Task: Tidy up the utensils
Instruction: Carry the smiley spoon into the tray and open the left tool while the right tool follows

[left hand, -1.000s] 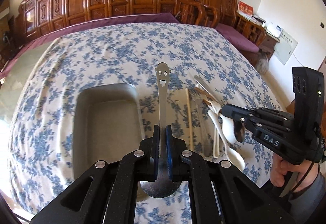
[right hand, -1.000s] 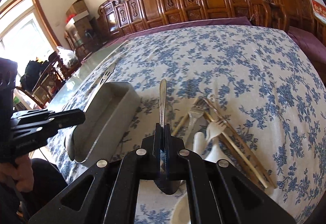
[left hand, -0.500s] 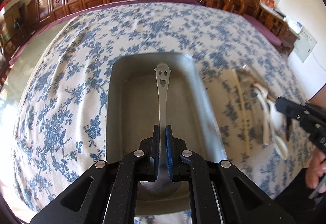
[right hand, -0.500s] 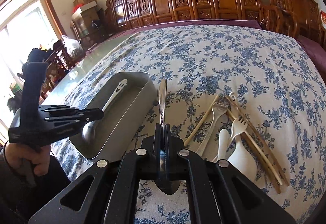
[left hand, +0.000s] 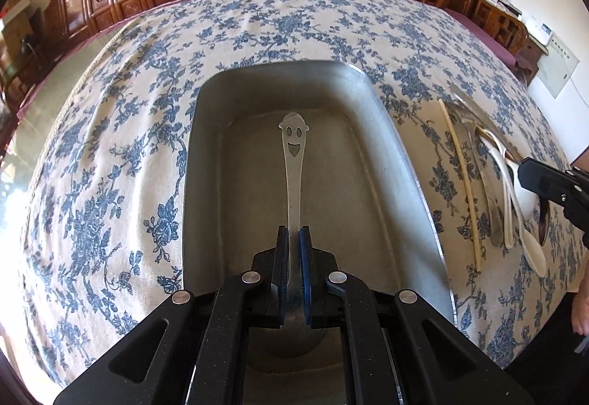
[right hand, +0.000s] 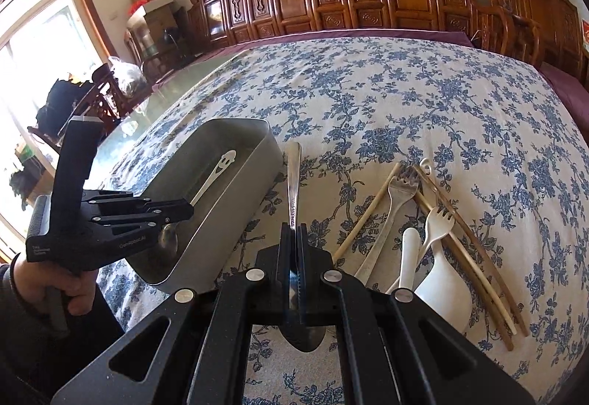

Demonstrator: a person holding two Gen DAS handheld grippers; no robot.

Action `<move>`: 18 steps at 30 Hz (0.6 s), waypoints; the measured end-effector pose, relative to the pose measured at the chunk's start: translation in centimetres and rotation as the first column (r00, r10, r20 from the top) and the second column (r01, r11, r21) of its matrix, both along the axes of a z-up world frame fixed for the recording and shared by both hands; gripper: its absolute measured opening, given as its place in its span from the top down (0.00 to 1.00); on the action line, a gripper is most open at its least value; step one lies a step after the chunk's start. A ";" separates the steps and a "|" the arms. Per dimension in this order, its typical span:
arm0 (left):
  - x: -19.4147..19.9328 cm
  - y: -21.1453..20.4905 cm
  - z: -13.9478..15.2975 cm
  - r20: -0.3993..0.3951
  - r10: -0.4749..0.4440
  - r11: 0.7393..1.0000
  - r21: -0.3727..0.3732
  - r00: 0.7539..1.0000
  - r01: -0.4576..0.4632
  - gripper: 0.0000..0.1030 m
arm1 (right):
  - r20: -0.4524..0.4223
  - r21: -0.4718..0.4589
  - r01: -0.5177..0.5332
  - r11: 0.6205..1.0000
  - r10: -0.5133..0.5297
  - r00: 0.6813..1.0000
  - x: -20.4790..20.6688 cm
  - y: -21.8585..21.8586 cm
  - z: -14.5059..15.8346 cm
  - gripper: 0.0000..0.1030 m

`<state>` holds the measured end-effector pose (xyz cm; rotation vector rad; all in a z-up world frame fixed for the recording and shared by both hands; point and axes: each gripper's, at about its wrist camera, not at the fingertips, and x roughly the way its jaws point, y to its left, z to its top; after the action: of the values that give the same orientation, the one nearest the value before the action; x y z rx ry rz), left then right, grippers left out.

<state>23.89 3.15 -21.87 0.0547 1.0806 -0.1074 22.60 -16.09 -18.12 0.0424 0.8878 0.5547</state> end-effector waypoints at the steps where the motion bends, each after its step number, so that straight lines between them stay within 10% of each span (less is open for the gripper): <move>1: 0.0 0.1 -0.1 -0.004 0.001 1.000 -0.005 1.000 -0.001 0.95 | 0.000 -0.003 0.000 1.000 0.000 1.000 0.0 0.1 -0.1 0.96; 18: -1.4 2.0 4.7 0.120 -0.004 0.990 -0.136 0.993 0.020 0.95 | 0.022 0.010 0.007 1.000 -0.008 1.000 -0.5 2.9 2.2 0.96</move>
<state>22.52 5.14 -17.19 -0.0554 0.9511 -0.1871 22.12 -13.17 -15.89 0.0488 0.8630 0.5519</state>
